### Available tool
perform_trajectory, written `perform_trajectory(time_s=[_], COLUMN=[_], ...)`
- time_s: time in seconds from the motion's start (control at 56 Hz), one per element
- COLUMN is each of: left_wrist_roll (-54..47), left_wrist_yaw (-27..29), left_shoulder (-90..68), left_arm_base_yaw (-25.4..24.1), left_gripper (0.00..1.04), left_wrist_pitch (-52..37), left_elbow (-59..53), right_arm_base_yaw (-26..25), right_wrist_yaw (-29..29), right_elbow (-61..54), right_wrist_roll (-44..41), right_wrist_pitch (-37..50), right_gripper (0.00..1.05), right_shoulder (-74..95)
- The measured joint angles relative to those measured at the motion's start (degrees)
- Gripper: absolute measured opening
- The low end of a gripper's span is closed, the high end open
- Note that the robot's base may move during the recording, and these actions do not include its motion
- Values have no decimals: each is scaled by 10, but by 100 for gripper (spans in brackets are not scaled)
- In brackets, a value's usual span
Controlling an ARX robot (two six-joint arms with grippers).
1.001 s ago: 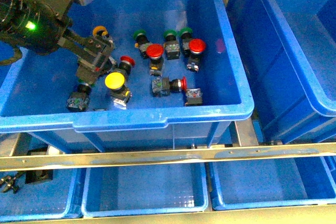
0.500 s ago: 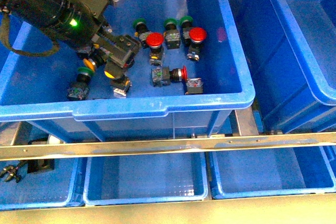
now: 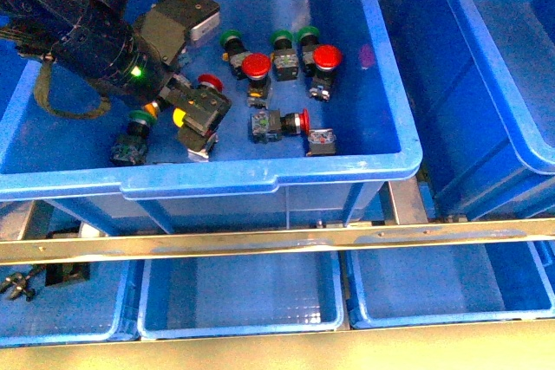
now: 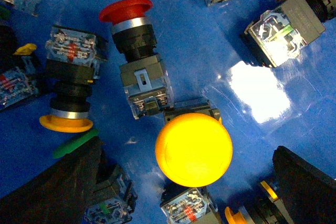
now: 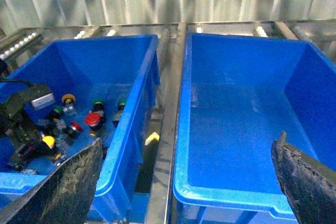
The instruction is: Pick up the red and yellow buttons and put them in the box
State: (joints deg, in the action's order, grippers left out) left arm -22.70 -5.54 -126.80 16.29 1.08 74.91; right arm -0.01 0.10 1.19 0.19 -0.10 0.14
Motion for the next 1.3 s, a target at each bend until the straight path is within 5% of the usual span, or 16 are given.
perform_trajectory(time_s=[0.518, 0.84, 1.305], left_wrist_roll=[5, 11, 73], left_wrist_yaw=[-6, -8, -70], left_shoulder=[-45, -56, 21], left_arm_base_yaw=[9, 9, -7], left_gripper=[97, 36, 35], left_wrist_pitch=[-3, 0, -29], left_elbow=[40, 42, -36], right_arm_base_yaw=[0, 0, 0], right_wrist_yaw=[0, 0, 0], right_elbow=[0, 0, 0], right_wrist_roll=[0, 0, 0], right_wrist_pitch=[0, 0, 0], right_gripper=[98, 98, 98], right_shoulder=[0, 0, 0])
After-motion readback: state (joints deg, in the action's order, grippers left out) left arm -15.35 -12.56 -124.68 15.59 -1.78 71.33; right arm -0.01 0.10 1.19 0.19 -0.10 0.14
